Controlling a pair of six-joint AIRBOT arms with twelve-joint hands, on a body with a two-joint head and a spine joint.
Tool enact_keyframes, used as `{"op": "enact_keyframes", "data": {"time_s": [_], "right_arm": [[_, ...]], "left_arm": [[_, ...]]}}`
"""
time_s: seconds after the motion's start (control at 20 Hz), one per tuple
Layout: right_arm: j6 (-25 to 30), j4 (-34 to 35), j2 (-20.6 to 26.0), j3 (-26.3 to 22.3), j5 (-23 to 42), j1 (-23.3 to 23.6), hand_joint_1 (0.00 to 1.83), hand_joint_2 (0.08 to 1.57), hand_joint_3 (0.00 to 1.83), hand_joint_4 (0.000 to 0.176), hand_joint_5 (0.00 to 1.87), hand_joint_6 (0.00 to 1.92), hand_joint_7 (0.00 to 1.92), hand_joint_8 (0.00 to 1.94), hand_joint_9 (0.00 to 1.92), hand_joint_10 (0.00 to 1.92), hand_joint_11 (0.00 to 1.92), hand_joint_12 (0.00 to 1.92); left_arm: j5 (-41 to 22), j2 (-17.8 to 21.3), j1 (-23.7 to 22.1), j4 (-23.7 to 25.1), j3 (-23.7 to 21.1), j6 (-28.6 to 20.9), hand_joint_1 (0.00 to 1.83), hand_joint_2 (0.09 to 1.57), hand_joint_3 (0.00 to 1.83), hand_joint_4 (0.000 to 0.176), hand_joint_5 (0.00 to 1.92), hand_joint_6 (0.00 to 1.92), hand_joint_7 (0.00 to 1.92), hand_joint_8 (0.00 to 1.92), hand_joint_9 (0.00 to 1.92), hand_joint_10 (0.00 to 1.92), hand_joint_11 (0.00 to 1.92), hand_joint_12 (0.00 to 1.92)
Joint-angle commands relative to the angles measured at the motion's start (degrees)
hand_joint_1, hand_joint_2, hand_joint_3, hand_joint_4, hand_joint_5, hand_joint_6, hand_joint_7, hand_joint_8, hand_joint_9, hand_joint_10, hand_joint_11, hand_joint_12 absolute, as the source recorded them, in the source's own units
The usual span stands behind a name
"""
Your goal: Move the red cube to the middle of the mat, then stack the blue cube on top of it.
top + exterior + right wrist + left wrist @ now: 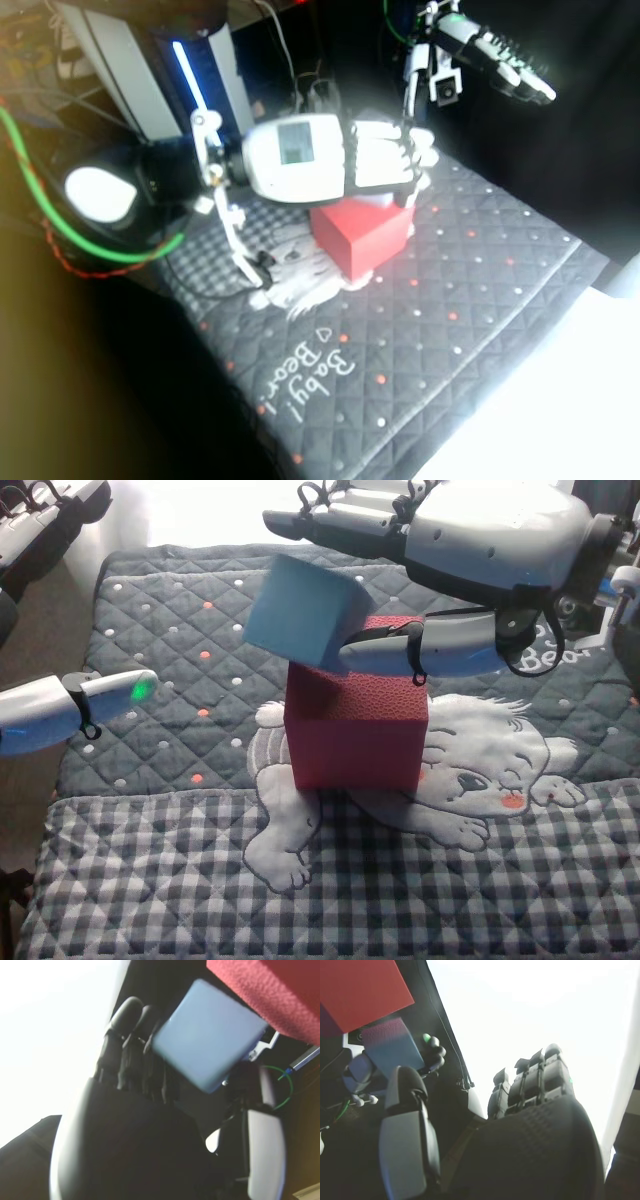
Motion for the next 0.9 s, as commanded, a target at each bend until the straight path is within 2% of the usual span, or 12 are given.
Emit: {"op": "enact_keyframes", "data": {"time_s": [0.0, 0.05, 0.2, 0.25, 0.5, 0.55, 0.6, 0.65, 0.7, 0.75, 0.8, 0.85], "right_arm": [[0.2, 1.6, 0.4, 0.1, 6.3, 0.6, 0.31, 1.23, 0.00, 0.000, 0.00, 0.00, 0.00, 0.00, 0.07, 0.14, 0.00, 0.85], [0.2, 1.7, 0.5, 0.1, 6.3, 0.6, 0.31, 1.23, 0.00, 0.000, 0.00, 0.00, 0.00, 0.00, 0.06, 0.10, 0.00, 0.78], [0.2, 1.9, 1.3, -0.5, 6.4, 0.6, 0.29, 1.25, 0.01, 0.000, 0.00, 0.00, 0.00, 0.00, 0.05, 0.05, 0.00, 0.73], [0.2, 1.9, 2.1, -0.8, 6.4, 0.6, 0.29, 1.26, 0.00, 0.000, 0.00, 0.00, 0.00, 0.00, 0.09, 0.06, 0.00, 0.87], [0.2, 2.1, 4.1, -1.6, 6.7, 0.7, 0.36, 1.25, 0.00, 0.000, 0.05, 0.01, 0.01, 0.00, 0.14, 0.08, 0.00, 0.95], [0.2, 2.1, 5.0, -2.0, 7.1, 0.7, 0.36, 1.24, 0.00, 0.000, 0.12, 0.03, 0.03, 0.00, 0.13, 0.09, 0.00, 0.92], [0.2, 2.1, 5.5, -2.3, 7.4, 0.7, 0.33, 1.25, 0.00, 0.000, 0.09, 0.01, 0.03, 0.00, 0.12, 0.10, 0.00, 0.72], [0.2, 2.1, 7.1, -3.1, 8.2, 0.7, 0.33, 1.27, 0.00, 0.000, 0.03, 0.00, 0.01, 0.00, 0.10, 0.10, 0.00, 0.60], [0.1, 2.1, 8.4, -3.8, 8.9, 0.6, 0.33, 1.28, 0.00, 0.000, 0.01, 0.00, 0.00, 0.00, 0.08, 0.11, 0.00, 0.68], [-0.2, 2.2, 10.1, -4.8, 9.7, 0.4, 0.38, 1.28, 0.00, 0.000, 0.06, 0.02, 0.01, 0.00, 0.11, 0.14, 0.00, 0.95], [-2.1, 3.3, 12.3, -6.3, 10.6, -0.1, 0.41, 1.28, 0.00, 0.000, 0.07, 0.03, 0.01, 0.00, 0.10, 0.18, 0.00, 1.07], [-5.1, 5.0, 14.7, -8.1, 11.8, -0.9, 0.43, 1.30, 0.00, 0.000, 0.05, 0.01, 0.00, 0.00, 0.08, 0.20, 0.00, 1.17]], "left_arm": [[-6.9, -0.2, -0.4, 0.8, 0.4, -0.2, 0.74, 1.00, 0.01, 0.148, 0.04, 0.00, 0.00, 0.00, 0.00, 0.00, 0.00, 0.00], [-6.9, -0.2, -0.4, 0.7, 0.4, -0.2, 0.75, 1.00, 0.00, 0.155, 0.03, 0.00, 0.00, 0.00, 0.00, 0.00, 0.00, 0.00], [-7.0, -0.2, -0.3, 0.6, 0.4, -0.2, 0.72, 1.00, 0.00, 0.159, 0.04, 0.00, 0.00, 0.00, 0.00, 0.00, 0.00, 0.00], [-7.0, -0.2, -0.3, 0.6, 0.4, -0.2, 0.73, 1.00, 0.00, 0.159, 0.04, 0.00, 0.00, 0.00, 0.00, 0.00, 0.00, 0.00], [-7.5, -0.2, 0.0, 0.3, 0.3, -0.3, 0.73, 1.00, 0.00, 0.155, 0.05, 0.00, 0.00, 0.00, 0.00, 0.00, 0.00, 0.00], [-7.6, -0.2, 0.1, 0.3, 0.2, -0.3, 0.72, 1.00, 0.00, 0.149, 0.05, 0.00, 0.00, 0.00, 0.00, 0.00, 0.00, 0.00], [-7.6, -0.2, 0.1, 0.3, 0.2, -0.3, 0.70, 1.00, 0.00, 0.147, 0.05, 0.00, 0.00, 0.00, 0.00, 0.00, 0.00, 0.00], [-7.8, -0.1, 0.2, 0.3, 0.1, -0.4, 0.71, 1.00, 0.00, 0.148, 0.04, 0.00, 0.00, 0.00, 0.00, 0.00, 0.00, 0.00], [-8.1, 0.0, 0.4, 0.3, 0.0, -0.4, 0.70, 1.00, 0.00, 0.151, 0.04, 0.00, 0.00, 0.00, 0.00, 0.00, 0.00, 0.00], [-8.9, 0.1, 0.8, 0.3, -0.2, -0.4, 0.66, 1.00, 0.00, 0.136, 0.04, 0.00, 0.00, 0.00, 0.00, 0.00, 0.00, 0.00], [-10.0, 0.5, 1.3, 0.3, -0.5, -0.4, 0.66, 1.01, 0.00, 0.133, 0.04, 0.00, 0.00, 0.00, 0.00, 0.00, 0.00, 0.00], [-11.1, 0.7, 1.9, 0.3, -0.8, -0.4, 0.67, 1.02, 0.01, 0.105, 0.03, 0.00, 0.00, 0.00, 0.00, 0.00, 0.00, 0.00]]}}
